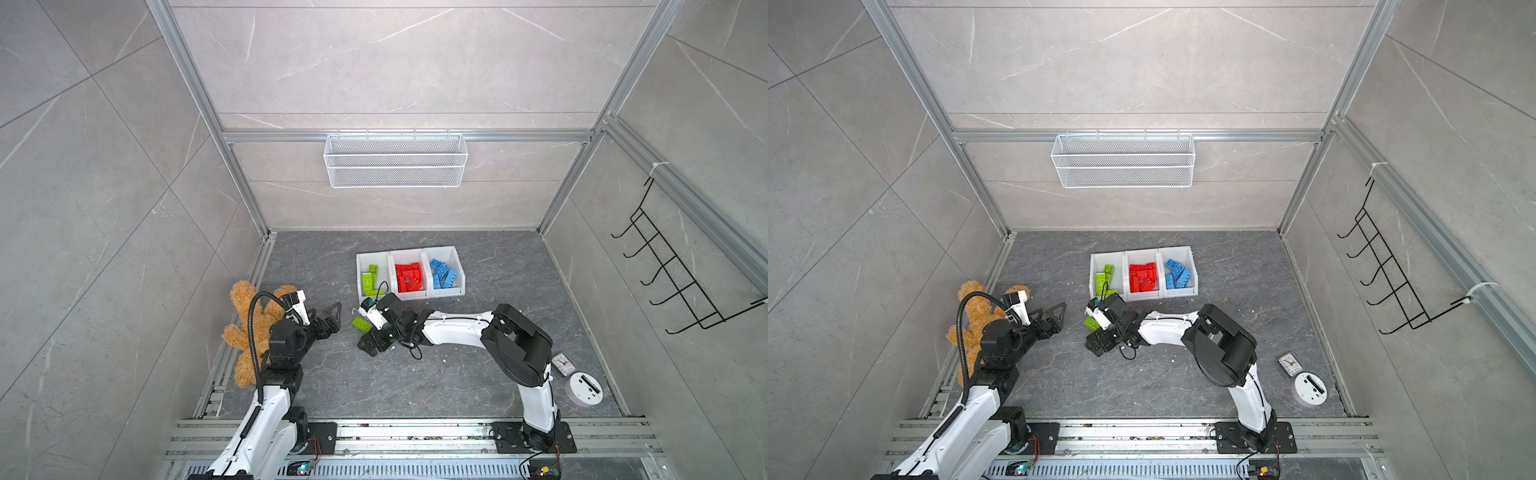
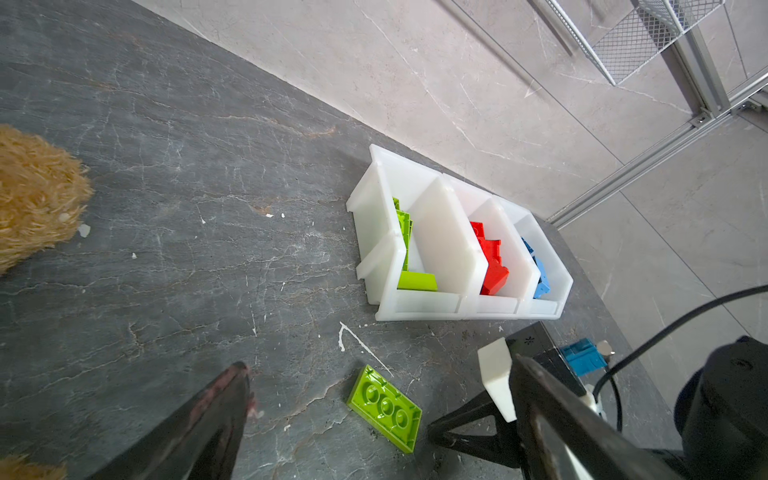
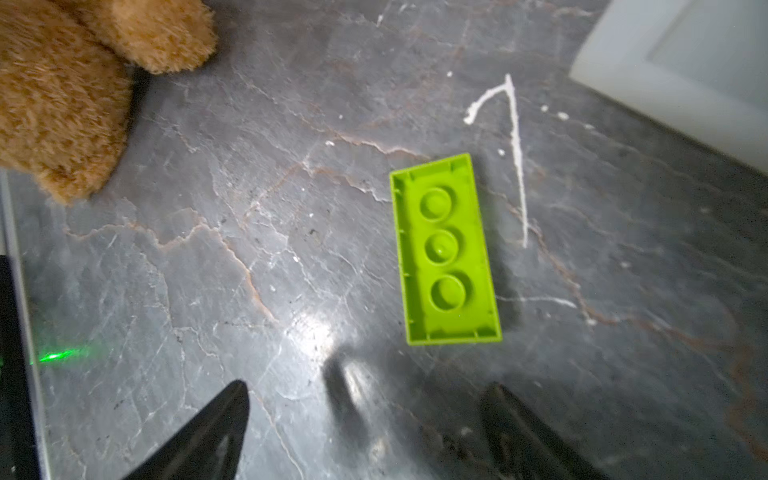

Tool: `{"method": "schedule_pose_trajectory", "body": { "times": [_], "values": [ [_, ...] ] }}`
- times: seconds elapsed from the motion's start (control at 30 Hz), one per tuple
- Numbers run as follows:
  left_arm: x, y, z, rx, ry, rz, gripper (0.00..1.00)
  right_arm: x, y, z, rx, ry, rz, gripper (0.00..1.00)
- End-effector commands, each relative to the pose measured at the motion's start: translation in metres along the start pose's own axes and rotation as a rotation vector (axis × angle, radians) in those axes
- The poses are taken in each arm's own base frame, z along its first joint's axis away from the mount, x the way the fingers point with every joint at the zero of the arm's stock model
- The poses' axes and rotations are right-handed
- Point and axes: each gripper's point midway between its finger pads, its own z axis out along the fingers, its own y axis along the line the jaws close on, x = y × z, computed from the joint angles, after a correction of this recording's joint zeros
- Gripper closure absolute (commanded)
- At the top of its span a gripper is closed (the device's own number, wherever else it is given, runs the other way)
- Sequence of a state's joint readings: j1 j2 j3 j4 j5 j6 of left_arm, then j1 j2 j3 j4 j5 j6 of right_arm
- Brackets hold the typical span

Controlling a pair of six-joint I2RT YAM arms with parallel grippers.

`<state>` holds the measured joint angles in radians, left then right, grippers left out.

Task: Sort the legos into containers by color
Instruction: 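Grasp the last flat green brick with the right gripper and lift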

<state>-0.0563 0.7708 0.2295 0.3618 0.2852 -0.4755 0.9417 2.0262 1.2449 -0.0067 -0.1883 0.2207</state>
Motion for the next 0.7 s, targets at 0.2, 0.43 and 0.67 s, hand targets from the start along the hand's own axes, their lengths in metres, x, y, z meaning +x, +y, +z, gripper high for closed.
{"method": "schedule_pose_trajectory", "body": {
  "times": [0.2,0.43,0.67],
  "values": [
    [-0.016,0.0,-0.005,-0.024,-0.059,0.026,0.0,-0.01,-0.024,0.007,0.191,-0.007,-0.02,0.19],
    [-0.015,0.01,-0.006,-0.085,-0.06,0.012,0.0,-0.01,-0.022,0.025,0.191,0.038,-0.059,0.21],
    [-0.016,0.008,-0.008,-0.072,-0.07,0.018,0.0,-0.01,-0.026,0.034,0.214,0.06,-0.076,0.26]
  ]
}}
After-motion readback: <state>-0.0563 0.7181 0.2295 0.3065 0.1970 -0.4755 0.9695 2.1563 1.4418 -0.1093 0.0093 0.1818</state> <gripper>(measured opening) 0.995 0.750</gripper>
